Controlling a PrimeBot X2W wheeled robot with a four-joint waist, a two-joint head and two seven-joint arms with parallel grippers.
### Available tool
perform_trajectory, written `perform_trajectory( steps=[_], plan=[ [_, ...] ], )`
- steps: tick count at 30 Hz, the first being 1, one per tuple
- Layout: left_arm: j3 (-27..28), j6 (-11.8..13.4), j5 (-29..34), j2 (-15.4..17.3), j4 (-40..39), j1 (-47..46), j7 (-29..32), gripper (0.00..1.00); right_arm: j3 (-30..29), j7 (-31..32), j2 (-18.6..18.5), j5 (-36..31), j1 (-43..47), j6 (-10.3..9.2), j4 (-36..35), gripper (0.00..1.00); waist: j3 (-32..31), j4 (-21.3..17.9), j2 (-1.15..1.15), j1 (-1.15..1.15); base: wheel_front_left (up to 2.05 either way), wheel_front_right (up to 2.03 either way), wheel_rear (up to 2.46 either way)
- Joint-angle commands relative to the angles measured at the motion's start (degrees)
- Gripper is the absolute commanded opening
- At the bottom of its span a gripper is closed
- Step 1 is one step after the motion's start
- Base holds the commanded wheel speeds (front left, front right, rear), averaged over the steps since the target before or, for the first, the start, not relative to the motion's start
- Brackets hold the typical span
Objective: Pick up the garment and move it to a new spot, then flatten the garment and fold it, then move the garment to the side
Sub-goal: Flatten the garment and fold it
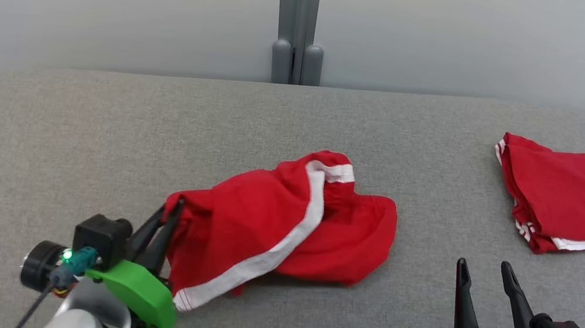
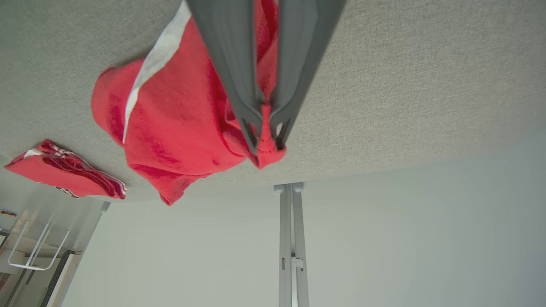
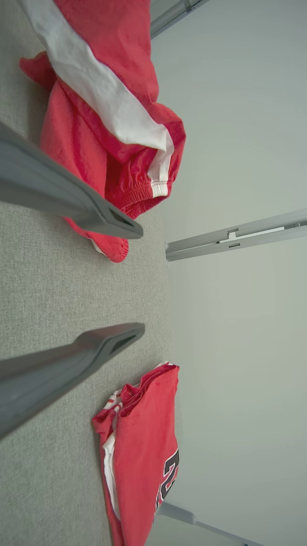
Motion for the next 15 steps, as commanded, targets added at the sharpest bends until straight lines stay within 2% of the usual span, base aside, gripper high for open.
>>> perform_trajectory(
  steps=[1, 8, 15],
  plan=[
    [0.9, 0.1, -1.0, 1.0, 2.6, -1.1, 0.8, 0.00, 0.3, -0.2, -0.1, 0.2, -0.7, -0.09, -0.1, 1.00, 1.3, -1.1, 0.00, 0.00, 0.00, 0.00, 0.00],
    [3.3, -1.5, -1.2, 2.2, 18.9, -9.1, -1.3, 0.00, 0.4, -0.2, -0.1, -0.9, -3.1, -0.09, -0.5, 1.00, 6.9, -4.4, 0.00, 0.00, 0.00, 0.00, 0.00],
    [3.3, -2.5, -0.3, 0.2, 34.6, -19.5, -4.2, 0.00, 0.3, -0.2, -0.1, -1.5, -5.0, -0.09, -0.4, 1.00, 10.6, -6.4, 0.00, 0.00, 0.00, 0.00, 0.00]
  ],
)
